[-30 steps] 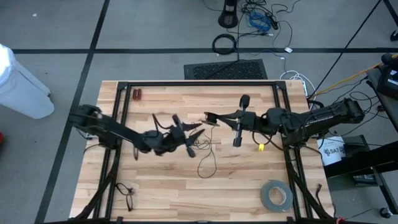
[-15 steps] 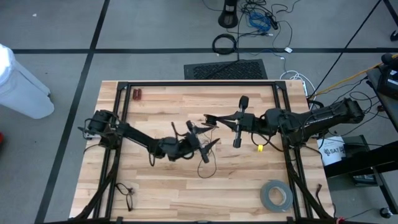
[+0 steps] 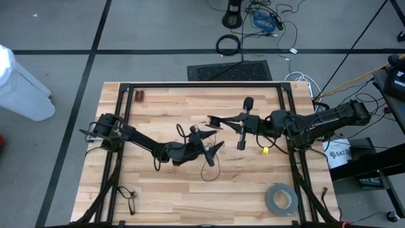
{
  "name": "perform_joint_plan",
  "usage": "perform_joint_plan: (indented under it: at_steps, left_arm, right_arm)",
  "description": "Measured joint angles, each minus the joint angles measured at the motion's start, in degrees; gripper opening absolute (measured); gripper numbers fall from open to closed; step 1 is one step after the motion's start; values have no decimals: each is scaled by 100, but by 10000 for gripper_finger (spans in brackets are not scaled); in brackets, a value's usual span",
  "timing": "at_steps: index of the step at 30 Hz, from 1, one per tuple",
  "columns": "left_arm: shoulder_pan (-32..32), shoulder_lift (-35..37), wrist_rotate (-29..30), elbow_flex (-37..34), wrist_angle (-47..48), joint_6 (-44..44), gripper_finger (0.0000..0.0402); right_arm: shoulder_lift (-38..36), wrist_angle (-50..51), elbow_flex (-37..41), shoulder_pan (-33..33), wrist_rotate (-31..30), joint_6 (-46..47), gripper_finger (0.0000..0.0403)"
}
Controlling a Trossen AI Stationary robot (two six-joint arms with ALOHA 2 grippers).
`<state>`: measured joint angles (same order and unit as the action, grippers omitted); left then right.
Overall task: Coil cords
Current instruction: Uncoil the black wire from the spool
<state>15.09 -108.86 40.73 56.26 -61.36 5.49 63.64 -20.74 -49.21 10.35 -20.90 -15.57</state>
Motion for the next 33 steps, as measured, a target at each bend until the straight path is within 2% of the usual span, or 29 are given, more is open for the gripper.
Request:
perform_joint_plan:
  at_steps: [7,12,16,23,33]
  left_arm:
    - [-92,-277,-2,468,67,-596,290]
    - [-133,-334,0,628,153,-631,284]
    - [-66,-323,223,630,508,-770,252]
    - [166,-313,1062,628,490,-1341,176]
    - [377,-291,1400,628,407,-1644,150]
  right_arm:
    - [0,-168,-2,-2,0,-195,0]
    - [0,-180,-2,-26,2,-225,0]
    - [0,-123,-2,-26,2,-225,0]
    - [0,47,-2,-24,0,-140,0]
    - [0,51,-2,-20,-1,-99,0]
